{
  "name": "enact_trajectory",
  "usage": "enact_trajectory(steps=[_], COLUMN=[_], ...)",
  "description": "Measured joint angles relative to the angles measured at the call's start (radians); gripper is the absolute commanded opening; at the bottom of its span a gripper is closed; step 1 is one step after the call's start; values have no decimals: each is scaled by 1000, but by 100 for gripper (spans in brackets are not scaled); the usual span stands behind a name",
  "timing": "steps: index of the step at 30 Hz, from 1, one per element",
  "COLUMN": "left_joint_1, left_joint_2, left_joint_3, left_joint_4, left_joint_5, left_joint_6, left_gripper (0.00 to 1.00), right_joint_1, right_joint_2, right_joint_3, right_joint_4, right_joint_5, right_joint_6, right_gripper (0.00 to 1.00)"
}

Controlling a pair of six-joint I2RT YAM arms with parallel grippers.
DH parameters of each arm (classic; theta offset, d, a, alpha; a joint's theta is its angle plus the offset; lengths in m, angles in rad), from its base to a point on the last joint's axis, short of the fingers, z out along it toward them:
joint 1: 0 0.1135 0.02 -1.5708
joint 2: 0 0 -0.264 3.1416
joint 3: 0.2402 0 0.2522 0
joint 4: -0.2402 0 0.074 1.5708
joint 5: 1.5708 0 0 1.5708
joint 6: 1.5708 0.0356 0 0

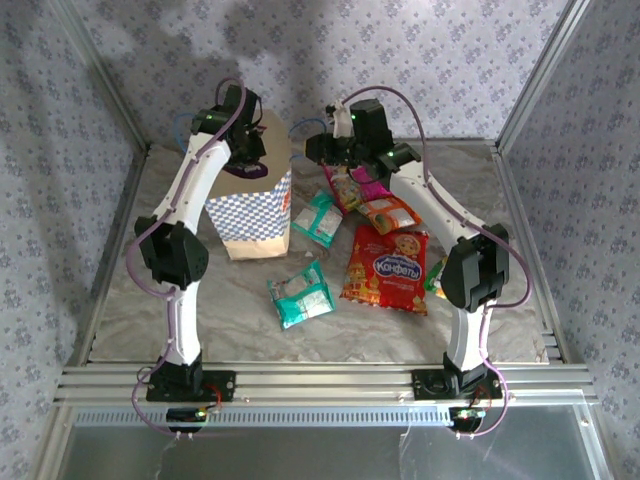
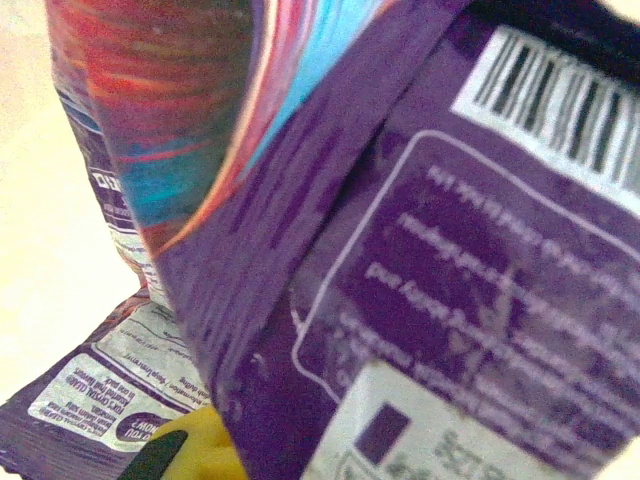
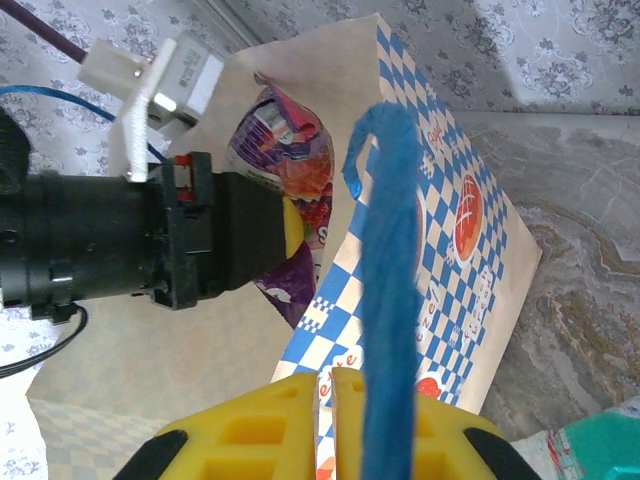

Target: Place the snacks into the paper bag

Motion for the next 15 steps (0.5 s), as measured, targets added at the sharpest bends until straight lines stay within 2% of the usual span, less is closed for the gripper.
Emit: enact_trajectory(steps=[11, 15], left_joint_1=[9, 10], left_joint_2=[10, 11], left_joint_3=[0, -1], left_joint_4=[-2, -11], left_joint_5=[12, 12], left_joint_6=[-26, -27], left_gripper=[9, 16], right_joint_1=[0, 0], right_joint_2=[-7, -11], right_joint_3=[-8, -10], right_joint_4=[7, 7], right_joint_5=[0, 0], right_joint_6=[1, 3], right_gripper=[13, 13])
